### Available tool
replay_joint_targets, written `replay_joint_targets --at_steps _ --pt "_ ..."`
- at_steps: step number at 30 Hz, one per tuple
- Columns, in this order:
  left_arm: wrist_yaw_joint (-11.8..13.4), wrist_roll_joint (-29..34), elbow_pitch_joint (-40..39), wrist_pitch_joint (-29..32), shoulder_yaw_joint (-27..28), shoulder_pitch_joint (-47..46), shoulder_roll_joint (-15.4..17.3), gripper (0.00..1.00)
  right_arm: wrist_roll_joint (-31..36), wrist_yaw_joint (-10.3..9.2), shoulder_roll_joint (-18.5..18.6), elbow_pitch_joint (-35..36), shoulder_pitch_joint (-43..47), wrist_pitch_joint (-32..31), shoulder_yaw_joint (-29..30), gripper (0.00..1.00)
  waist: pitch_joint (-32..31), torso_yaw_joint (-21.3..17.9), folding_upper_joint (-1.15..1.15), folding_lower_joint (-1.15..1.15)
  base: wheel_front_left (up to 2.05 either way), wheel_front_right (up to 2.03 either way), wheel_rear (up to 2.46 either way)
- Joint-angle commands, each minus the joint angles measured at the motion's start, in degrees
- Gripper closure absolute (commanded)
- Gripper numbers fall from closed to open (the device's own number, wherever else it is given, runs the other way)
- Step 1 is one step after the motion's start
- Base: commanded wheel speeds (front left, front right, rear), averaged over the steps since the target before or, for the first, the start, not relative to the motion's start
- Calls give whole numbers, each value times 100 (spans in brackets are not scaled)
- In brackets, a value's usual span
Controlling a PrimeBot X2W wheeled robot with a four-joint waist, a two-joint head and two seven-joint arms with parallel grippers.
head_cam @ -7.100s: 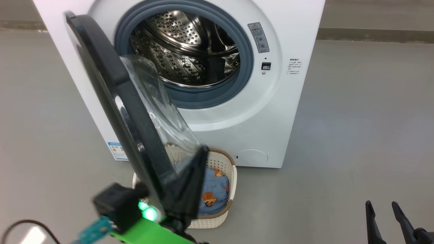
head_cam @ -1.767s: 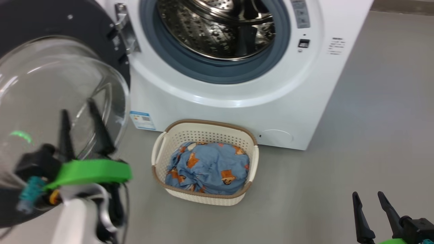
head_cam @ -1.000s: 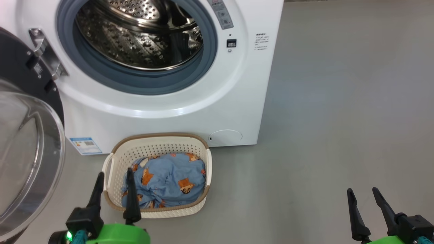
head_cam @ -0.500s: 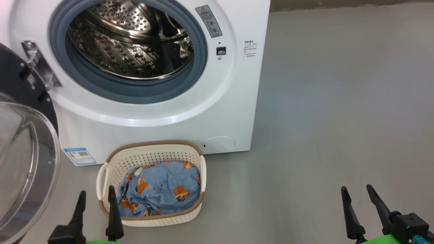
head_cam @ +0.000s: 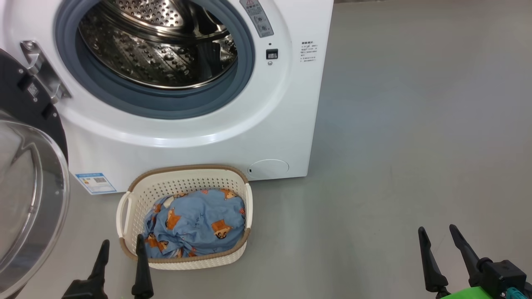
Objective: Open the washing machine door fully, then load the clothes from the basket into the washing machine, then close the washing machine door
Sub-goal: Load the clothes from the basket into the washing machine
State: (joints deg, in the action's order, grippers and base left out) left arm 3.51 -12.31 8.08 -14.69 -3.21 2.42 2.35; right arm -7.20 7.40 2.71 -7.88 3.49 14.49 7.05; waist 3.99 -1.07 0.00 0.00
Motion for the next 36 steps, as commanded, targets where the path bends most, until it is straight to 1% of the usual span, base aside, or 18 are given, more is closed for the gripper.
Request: replay_joint_targets --at_steps 1,8,14,16,23,36 --pt "2 25 -98 -30 213 -211 54 0 -13 9 54 152 -189 51 -144 0 25 -4 0 0 0 0 0" --pt "-31 -3 43 -30 293 -278 54 0 -33 9 86 130 -218 51 -126 0 71 -26 0 0 18 -18 0" --pt "-76 8 113 -30 368 -310 54 0 -37 9 91 118 -232 51 -104 0 88 -32 0 0 99 -99 0" --pt "-21 10 105 -30 408 -327 54 0 -38 9 88 117 -235 51 -103 0 97 -27 0 0 153 -155 2" --pt "39 97 75 -30 374 -353 53 0 -52 9 77 122 -222 51 -97 0 124 4 0 0 109 -112 4" --pt "132 112 78 -30 290 -364 53 0 -89 9 77 94 -283 51 -142 0 224 21 0 0 11 -11 0"
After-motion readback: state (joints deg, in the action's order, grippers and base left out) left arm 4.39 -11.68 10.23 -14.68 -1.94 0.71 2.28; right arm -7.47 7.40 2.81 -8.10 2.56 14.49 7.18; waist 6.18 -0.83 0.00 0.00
